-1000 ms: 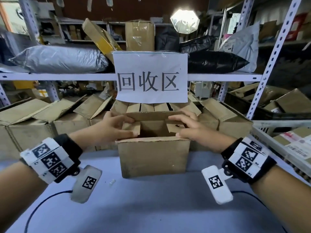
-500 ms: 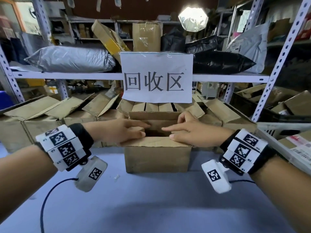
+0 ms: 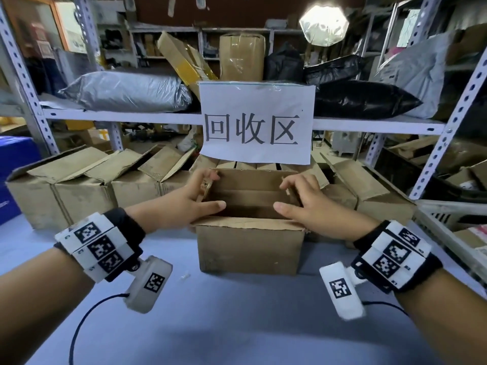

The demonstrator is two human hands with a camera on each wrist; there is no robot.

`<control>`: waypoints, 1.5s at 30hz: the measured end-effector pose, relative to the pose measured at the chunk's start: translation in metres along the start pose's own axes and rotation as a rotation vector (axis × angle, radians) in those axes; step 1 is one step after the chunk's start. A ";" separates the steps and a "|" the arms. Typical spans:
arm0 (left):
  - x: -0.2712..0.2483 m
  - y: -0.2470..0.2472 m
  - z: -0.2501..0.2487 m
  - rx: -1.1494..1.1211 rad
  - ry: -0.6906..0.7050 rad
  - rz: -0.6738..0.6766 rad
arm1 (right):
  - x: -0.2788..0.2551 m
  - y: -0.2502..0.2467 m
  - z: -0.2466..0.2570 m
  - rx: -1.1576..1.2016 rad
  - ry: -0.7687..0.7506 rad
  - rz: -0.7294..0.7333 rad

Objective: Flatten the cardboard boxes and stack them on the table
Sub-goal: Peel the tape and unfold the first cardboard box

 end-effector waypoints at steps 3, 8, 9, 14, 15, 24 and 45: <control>-0.004 -0.003 0.010 -0.192 0.015 0.087 | -0.007 -0.001 -0.010 0.168 0.080 -0.135; 0.005 -0.011 0.029 -0.261 0.156 0.360 | -0.015 0.003 -0.015 0.573 0.192 -0.327; 0.006 -0.012 0.030 -0.244 0.176 0.393 | -0.017 0.004 -0.013 0.638 0.191 -0.343; 0.010 -0.015 0.025 -0.061 0.222 0.299 | -0.025 0.009 -0.005 0.614 0.171 -0.260; 0.010 -0.015 0.023 -0.054 0.226 0.259 | -0.025 0.008 -0.003 0.558 0.159 -0.229; 0.023 -0.014 0.025 -0.171 0.273 0.093 | -0.009 0.006 -0.021 0.323 0.031 -0.111; -0.036 -0.025 0.002 -0.390 0.345 0.003 | -0.058 -0.019 0.018 0.468 0.050 -0.528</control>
Point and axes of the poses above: each hand's wrist, its own x-axis towards the middle knuckle, its own y-axis out of the palm, z = x × y, the point moved 6 cm from there along x, towards the middle knuckle, and after that the axes turned 14 degrees about -y, right-handed, at the moved point
